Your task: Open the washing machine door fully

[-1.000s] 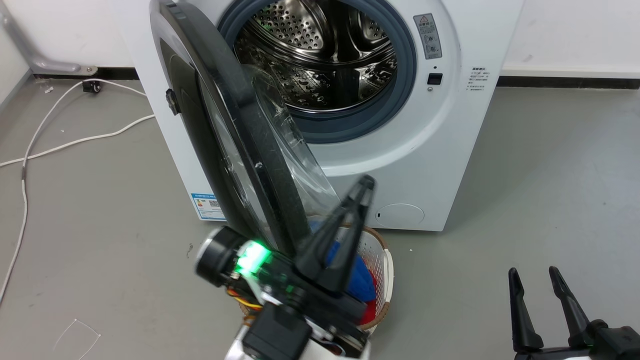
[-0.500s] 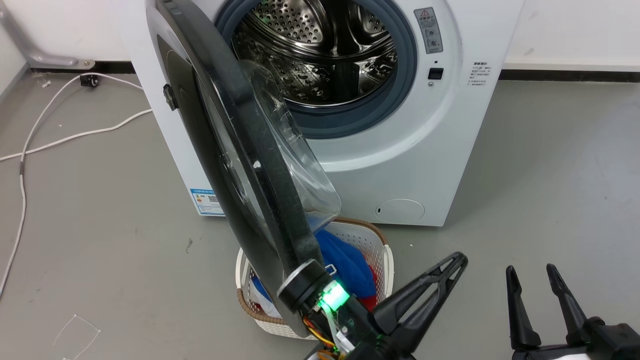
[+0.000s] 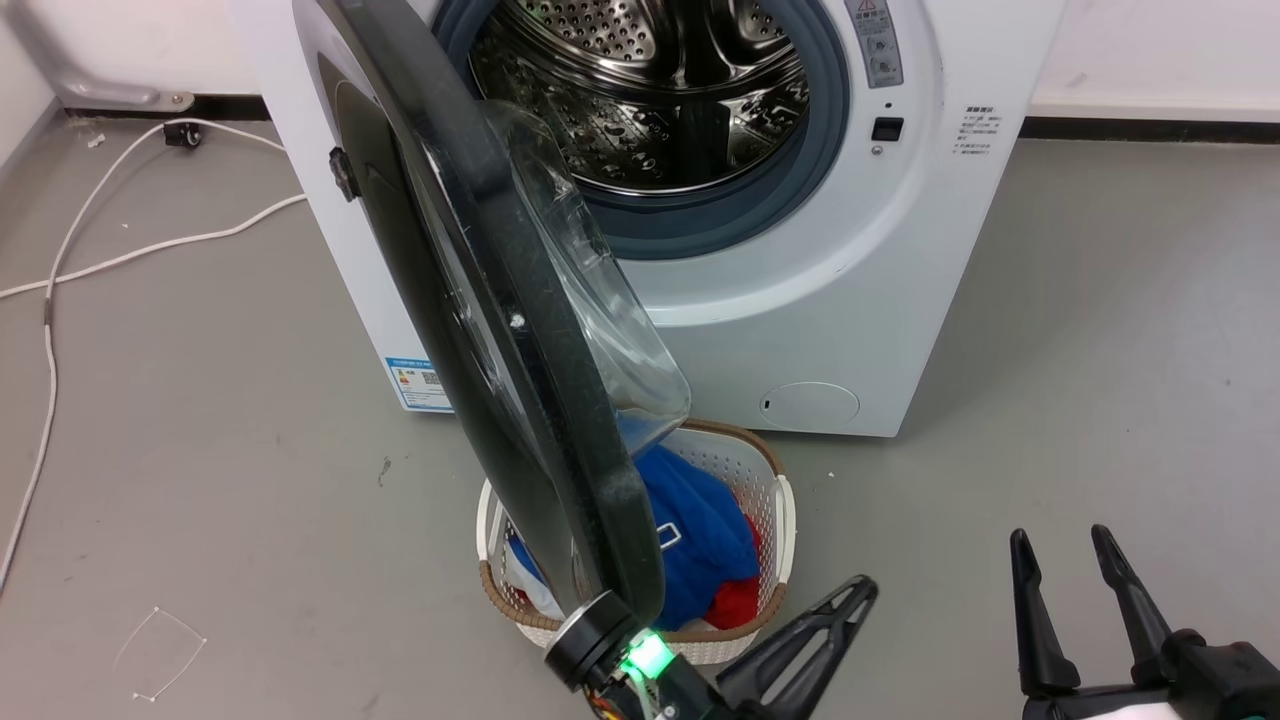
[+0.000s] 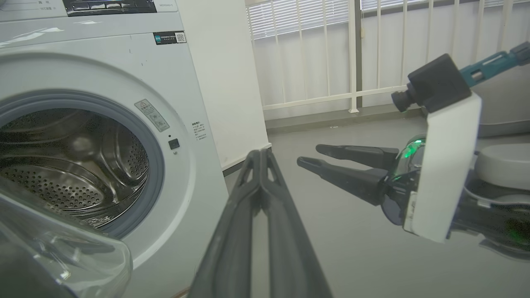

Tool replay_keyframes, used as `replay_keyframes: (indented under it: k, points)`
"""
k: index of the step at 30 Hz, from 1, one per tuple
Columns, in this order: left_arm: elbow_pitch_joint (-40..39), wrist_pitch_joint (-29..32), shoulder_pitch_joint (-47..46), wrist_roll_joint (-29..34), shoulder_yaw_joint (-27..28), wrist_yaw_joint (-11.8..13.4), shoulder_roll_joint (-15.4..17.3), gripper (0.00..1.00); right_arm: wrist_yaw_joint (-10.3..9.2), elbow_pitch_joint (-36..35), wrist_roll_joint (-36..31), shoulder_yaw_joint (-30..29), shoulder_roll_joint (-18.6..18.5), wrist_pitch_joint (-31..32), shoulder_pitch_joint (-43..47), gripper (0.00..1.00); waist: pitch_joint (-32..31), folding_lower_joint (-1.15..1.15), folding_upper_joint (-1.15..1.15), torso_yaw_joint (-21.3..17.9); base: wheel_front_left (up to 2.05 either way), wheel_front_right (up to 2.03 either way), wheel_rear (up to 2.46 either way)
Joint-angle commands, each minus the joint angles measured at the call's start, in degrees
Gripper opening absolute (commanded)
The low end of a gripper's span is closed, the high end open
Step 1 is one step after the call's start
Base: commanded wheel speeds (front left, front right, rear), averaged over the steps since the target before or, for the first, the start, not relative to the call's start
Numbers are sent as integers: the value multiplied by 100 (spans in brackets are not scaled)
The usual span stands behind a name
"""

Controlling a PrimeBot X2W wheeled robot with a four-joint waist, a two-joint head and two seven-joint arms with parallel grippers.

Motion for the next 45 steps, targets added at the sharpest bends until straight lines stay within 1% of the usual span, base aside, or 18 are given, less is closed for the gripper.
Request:
replay_keyframes:
  k: [1,7,10,19,24,27,34,45]
  points:
    - [68,-14,74,-57,60,51,63,0,-1,8,-43,-8,10,-11,-114,100,29,0,0,16,0,0,0]
    - [260,-14,121,-210,391,259,92,0,-1,32,-72,-21,10,-11,-154,100,112,0,0,29,0,0,0]
    - [365,-14,74,-259,568,315,123,0,-1,47,-78,-10,10,-11,-190,100,160,0,0,35,0,0,0]
    - [626,-14,-18,-348,1009,374,158,0,-1,121,-69,-1,10,-10,-240,100,273,0,0,42,0,0,0]
    - [754,-7,1,-322,1164,377,174,0,-1,183,-30,-2,11,-11,-207,100,276,0,0,145,0,0,0]
    - [847,4,61,-324,1248,406,169,0,-1,203,-23,16,10,-11,-170,100,246,0,0,239,0,0,0]
    - [792,3,238,-328,1348,465,140,0,-1,244,6,47,10,-11,-132,100,197,0,0,494,0,0,0]
    - [592,2,522,-299,1568,552,263,0,-1,316,19,157,10,-10,-76,100,176,0,0,1205,0,0,0]
